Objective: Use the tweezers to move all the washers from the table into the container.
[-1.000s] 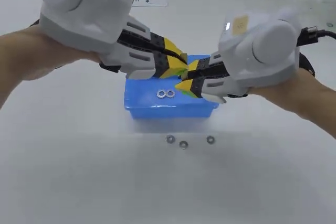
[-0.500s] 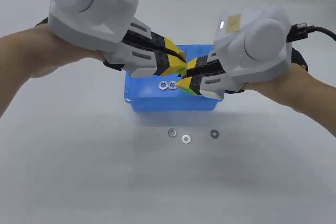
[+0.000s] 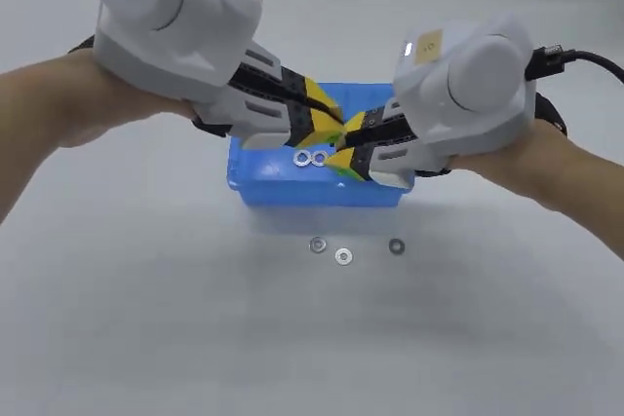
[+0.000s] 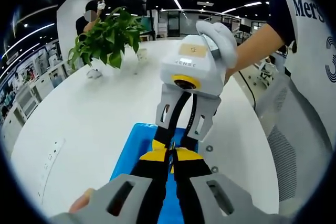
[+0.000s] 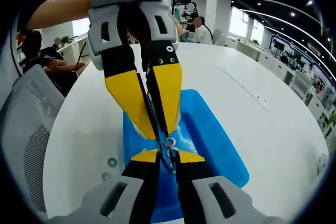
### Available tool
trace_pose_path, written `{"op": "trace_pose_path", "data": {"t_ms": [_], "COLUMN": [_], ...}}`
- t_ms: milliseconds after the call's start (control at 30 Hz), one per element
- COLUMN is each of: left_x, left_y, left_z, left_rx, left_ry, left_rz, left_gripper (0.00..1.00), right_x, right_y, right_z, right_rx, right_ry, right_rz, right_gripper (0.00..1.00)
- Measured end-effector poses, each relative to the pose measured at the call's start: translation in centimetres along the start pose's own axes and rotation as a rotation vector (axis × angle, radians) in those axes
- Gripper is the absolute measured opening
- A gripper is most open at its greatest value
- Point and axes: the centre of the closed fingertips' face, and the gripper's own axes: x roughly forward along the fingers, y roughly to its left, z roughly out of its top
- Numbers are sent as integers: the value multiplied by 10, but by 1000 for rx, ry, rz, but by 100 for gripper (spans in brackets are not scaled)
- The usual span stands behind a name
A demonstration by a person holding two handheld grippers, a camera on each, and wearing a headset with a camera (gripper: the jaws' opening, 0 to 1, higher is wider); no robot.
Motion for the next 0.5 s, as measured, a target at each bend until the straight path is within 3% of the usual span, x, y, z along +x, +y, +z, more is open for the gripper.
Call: {"op": "trace_pose_path", "data": {"t_ms": [500], "left_x": [-16], "left_y": [-16], "left_z": [23], "left_rx": [43], "left_ry": [-26], "left_rz": [3], "left_gripper": [7], "right_x": [-21], "right_y": [6], "right_z": [19], "right_rx": [-50], "right_ry": [-34], "right_rz": [-26], "right_gripper": [13]}}
